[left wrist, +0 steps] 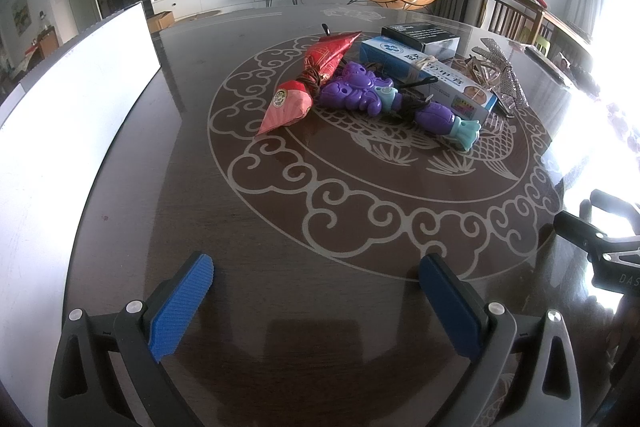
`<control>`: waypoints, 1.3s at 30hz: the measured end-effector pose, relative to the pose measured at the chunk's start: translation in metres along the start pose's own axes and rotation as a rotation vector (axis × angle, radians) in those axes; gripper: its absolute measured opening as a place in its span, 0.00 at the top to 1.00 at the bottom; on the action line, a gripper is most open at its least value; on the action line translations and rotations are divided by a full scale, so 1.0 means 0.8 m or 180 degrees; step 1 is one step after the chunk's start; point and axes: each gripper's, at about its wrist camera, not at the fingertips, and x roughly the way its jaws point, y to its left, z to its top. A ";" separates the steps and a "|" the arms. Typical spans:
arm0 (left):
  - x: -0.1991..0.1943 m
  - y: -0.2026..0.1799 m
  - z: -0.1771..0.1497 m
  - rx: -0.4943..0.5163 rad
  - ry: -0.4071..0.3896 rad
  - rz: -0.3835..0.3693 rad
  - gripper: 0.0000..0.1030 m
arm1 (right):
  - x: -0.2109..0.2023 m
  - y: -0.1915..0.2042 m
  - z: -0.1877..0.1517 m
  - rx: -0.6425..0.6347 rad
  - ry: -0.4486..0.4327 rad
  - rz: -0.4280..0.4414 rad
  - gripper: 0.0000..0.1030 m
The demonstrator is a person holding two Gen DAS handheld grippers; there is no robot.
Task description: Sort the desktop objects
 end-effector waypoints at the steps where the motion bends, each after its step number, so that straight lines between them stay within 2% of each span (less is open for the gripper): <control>1: 0.000 0.000 0.000 0.0000 0.0000 0.0000 0.00 | -0.001 0.000 -0.001 0.0000 0.0000 0.0000 0.00; 35: -0.001 0.001 -0.001 -0.0011 -0.0002 -0.0011 0.00 | -0.001 0.001 -0.001 0.0002 0.0000 -0.0002 0.00; 37: -0.004 0.002 0.000 -0.0051 -0.0020 -0.0061 0.00 | -0.001 0.001 -0.001 0.0002 0.0000 -0.0002 0.00; 39: -0.012 0.014 -0.003 -0.0183 -0.0084 -0.0220 0.00 | -0.001 0.001 -0.001 0.0002 0.0000 -0.0002 0.00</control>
